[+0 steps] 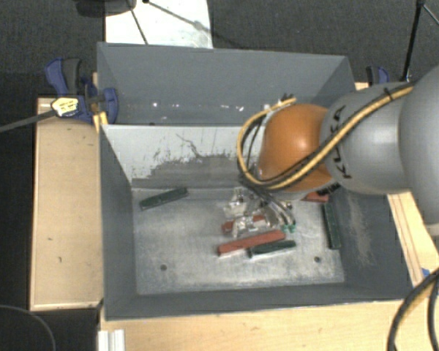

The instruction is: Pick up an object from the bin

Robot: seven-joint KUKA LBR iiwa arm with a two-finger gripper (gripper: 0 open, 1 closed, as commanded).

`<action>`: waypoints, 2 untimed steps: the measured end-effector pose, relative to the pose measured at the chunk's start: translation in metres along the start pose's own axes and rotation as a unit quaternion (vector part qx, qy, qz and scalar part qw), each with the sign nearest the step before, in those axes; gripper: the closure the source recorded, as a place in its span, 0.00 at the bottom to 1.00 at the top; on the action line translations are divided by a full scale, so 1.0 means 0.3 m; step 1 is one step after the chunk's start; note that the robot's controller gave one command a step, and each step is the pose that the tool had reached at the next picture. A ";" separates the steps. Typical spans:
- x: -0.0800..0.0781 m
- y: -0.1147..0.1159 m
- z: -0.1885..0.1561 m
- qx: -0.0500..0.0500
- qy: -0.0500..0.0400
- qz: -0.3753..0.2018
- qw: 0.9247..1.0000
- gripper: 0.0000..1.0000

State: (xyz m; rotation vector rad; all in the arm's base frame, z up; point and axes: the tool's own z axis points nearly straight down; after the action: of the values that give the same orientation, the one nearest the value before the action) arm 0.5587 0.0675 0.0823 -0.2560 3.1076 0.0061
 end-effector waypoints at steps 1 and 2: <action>0.000 0.000 0.000 0.000 0.000 0.000 1.000 1.00; -0.003 0.044 -0.452 0.001 0.010 -0.014 1.000 1.00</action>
Offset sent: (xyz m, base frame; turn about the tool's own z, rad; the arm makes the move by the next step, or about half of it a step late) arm -0.0055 0.0123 0.1344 -0.0349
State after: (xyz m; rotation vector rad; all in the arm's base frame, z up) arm 0.5543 0.0797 0.2179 -0.3005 3.1234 0.0011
